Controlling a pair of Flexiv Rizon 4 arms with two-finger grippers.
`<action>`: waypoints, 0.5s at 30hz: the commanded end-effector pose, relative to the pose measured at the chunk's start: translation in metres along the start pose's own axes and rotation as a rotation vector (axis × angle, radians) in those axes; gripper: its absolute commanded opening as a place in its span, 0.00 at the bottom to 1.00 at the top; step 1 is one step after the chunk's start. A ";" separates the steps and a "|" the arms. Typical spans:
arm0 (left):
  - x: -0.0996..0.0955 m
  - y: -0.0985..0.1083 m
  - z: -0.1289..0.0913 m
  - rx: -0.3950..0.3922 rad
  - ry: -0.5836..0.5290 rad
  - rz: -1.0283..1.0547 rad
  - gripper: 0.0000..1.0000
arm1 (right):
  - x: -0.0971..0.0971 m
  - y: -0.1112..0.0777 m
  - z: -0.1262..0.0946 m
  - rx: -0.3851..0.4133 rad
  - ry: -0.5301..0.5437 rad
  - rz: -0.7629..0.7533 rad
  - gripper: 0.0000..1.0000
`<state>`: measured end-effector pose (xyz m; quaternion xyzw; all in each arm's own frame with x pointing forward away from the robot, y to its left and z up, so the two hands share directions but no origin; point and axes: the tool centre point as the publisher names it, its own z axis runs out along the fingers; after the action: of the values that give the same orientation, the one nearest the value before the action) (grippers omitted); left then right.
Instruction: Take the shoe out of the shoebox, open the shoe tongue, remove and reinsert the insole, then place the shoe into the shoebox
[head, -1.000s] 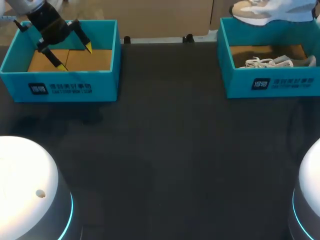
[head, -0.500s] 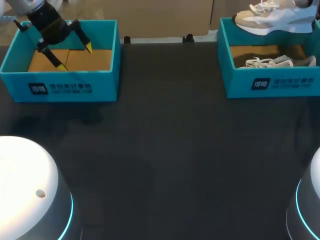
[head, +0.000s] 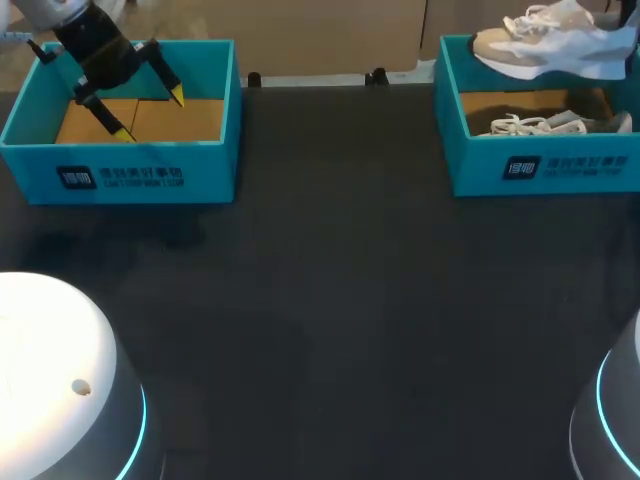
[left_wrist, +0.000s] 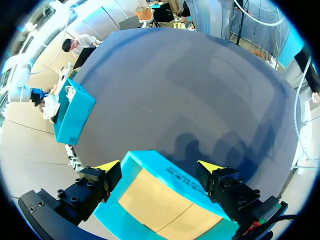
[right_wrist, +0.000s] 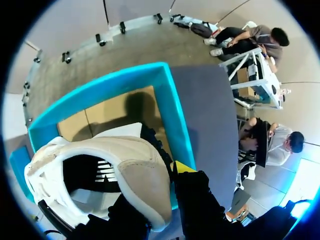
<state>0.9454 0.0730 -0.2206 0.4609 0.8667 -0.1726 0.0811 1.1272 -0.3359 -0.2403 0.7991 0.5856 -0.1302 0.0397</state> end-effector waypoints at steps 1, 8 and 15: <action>0.000 0.001 0.000 0.000 0.002 0.001 1.00 | 0.003 -0.012 0.010 -0.196 -0.001 -0.001 0.00; 0.000 0.001 0.000 0.000 0.002 0.001 1.00 | 0.002 -0.013 0.022 -0.224 0.008 -0.008 0.00; 0.000 0.001 0.000 0.000 0.002 0.001 1.00 | -0.007 -0.017 0.036 -0.226 0.011 0.024 0.00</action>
<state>0.9454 0.0730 -0.2206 0.4609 0.8667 -0.1726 0.0811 1.1115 -0.3433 -0.2689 0.8045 0.5795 -0.1167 0.0573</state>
